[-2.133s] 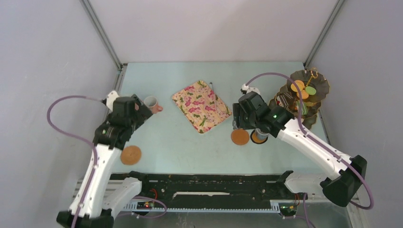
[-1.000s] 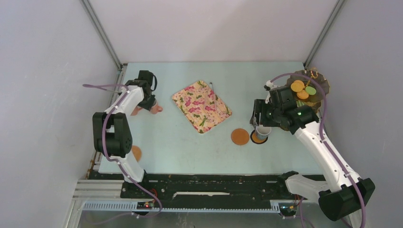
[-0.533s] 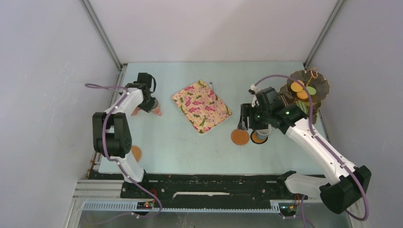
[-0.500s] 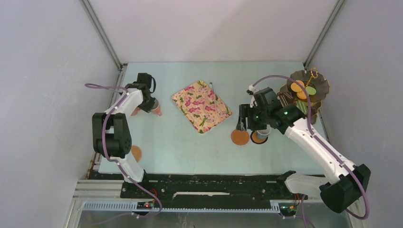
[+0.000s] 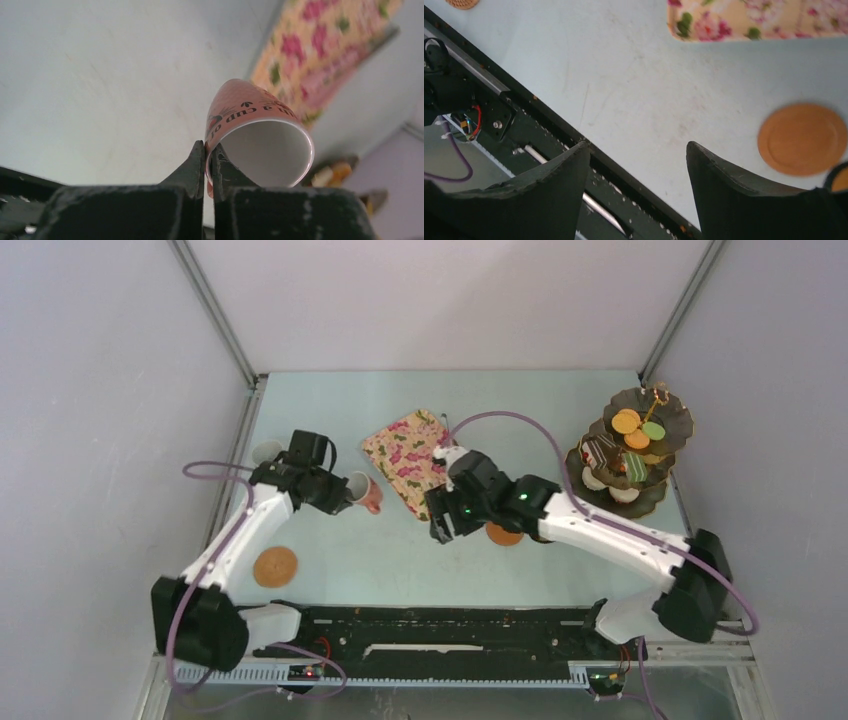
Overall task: Serve the afternoon tea
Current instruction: Pick up the cup at the center of the board, then place the cup on the coaster, then move the coaster to the center of the board.
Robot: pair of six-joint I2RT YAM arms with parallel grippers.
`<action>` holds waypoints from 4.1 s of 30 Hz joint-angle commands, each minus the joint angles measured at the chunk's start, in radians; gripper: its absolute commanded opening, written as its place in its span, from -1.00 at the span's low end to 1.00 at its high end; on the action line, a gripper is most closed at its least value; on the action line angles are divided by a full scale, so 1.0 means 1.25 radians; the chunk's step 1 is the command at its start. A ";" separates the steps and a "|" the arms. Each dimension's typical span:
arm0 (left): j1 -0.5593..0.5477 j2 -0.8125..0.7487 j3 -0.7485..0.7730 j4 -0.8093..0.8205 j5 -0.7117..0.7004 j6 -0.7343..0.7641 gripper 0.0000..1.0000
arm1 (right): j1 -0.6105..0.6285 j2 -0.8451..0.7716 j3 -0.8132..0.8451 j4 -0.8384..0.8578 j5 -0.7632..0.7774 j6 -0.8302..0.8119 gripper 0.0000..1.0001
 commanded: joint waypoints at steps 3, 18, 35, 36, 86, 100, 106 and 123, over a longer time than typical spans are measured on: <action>-0.121 -0.111 -0.064 -0.008 0.129 -0.164 -1.00 | 0.130 0.121 0.099 0.132 0.131 -0.061 0.54; -0.229 -0.114 -0.060 -0.027 0.170 -0.237 -1.00 | 0.261 0.252 0.166 0.068 0.450 -0.059 0.24; -0.236 -0.151 -0.104 0.003 0.225 -0.229 -1.00 | 0.275 0.337 0.230 0.043 0.516 -0.082 -0.58; -0.237 -0.154 -0.105 0.007 0.225 -0.229 -1.00 | 0.278 0.338 0.231 0.037 0.526 -0.079 -0.68; -0.157 -0.267 -0.039 0.164 0.210 0.255 0.98 | -0.107 -0.186 -0.468 0.355 0.371 -0.018 -1.00; -0.132 -0.230 0.012 0.125 0.170 0.333 0.98 | -0.036 -0.212 -0.483 0.314 0.397 0.045 -0.23; -0.023 -0.217 0.041 0.045 0.107 0.433 0.97 | -0.026 -0.263 -0.435 0.195 0.423 0.062 0.10; 0.346 -0.086 0.080 -0.093 -0.148 0.216 0.95 | -0.071 -0.355 -0.276 -0.015 0.308 0.003 0.43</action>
